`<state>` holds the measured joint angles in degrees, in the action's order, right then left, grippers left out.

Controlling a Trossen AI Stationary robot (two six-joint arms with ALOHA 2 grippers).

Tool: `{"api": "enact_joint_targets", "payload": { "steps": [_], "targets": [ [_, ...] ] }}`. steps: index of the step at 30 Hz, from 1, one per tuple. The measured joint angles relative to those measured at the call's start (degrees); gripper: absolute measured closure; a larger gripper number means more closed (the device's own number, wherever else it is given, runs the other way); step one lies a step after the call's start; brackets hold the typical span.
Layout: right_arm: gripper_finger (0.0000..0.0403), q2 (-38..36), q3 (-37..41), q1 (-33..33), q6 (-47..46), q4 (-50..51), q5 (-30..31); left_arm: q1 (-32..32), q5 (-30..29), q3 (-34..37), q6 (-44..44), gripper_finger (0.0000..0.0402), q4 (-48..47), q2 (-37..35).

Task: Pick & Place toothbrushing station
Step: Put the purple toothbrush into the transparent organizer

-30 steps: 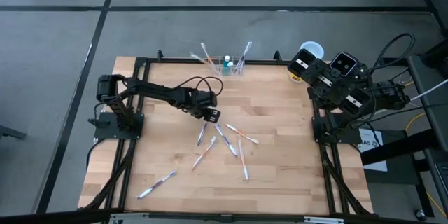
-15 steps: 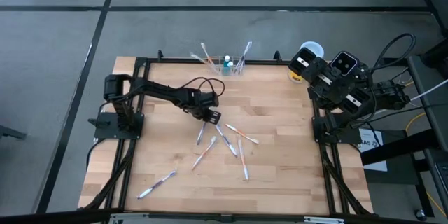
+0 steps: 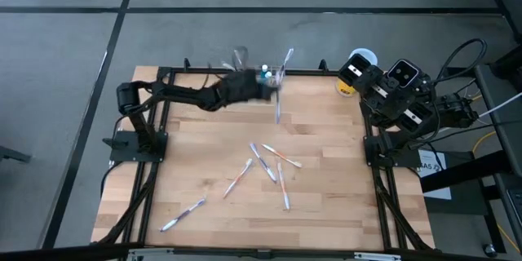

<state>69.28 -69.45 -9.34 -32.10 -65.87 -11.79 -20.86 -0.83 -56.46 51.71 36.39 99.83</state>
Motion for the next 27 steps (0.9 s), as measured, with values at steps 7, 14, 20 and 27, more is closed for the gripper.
{"api": "enact_joint_targets", "payload": {
  "steps": [7,14,20,27],
  "targets": [
    [0.0237,-0.75,0.0,0.02,2.15,0.27,-0.09,-6.88,-19.48,-2.37,-16.13,0.0389,12.89,0.74],
    [0.0237,-1.25,0.0,0.68,3.01,0.44,-0.16,-10.78,-14.68,-13.58,-27.72,0.0389,6.14,7.69],
    [0.0237,-1.44,0.0,0.81,3.14,0.4,0.23,-9.98,-13.31,-22.29,-36.08,0.0389,-0.35,14.18],
    [0.0237,-1.56,0.0,0.05,4.29,0.42,0.98,-10.03,-16.1,-23.4,-31.92,0.039,-1.46,19.0]
  ]
}}
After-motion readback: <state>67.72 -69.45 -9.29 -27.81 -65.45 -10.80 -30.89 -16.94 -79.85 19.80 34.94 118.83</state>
